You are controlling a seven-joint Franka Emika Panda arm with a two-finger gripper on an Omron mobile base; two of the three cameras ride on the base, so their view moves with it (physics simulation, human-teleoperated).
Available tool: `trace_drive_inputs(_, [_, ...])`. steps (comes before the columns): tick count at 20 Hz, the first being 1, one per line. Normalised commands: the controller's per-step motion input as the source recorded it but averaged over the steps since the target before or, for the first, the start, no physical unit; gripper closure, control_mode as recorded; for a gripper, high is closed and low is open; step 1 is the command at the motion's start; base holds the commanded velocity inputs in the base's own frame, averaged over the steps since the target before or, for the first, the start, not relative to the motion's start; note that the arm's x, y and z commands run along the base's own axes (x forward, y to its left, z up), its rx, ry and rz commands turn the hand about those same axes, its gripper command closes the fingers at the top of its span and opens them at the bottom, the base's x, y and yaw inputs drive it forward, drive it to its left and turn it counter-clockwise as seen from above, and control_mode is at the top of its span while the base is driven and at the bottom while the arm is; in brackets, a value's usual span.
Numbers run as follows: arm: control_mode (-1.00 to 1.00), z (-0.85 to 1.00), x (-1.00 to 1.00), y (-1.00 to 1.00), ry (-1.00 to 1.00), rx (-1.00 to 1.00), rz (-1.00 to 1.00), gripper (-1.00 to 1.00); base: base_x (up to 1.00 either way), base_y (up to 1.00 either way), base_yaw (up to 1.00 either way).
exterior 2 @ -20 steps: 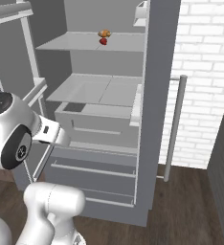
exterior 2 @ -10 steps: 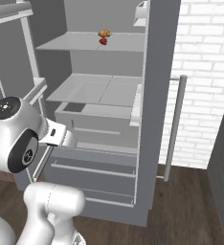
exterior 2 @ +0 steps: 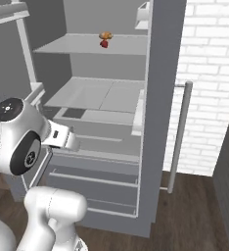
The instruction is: Take the strawberry from the fridge and place it on top of the pancake, located on the dining counter.
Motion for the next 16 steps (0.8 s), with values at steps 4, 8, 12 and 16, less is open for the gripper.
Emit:
trace_drive_inputs(4, [1.00,0.00,0.00,0.00,0.00,0.00,0.00,-1.00,0.72,0.00,0.00])
trace_drive_inputs(8, [1.00,0.00,0.00,0.00,0.00,0.00,0.00,-1.00,0.62,0.00,0.00])
trace_drive_inputs(12, [1.00,0.00,0.00,0.00,0.00,0.00,0.00,-1.00,0.55,0.00,0.00])
trace_drive_inputs(16, [1.00,0.00,0.00,0.00,0.00,0.00,0.00,-1.00,0.55,0.00,0.00])
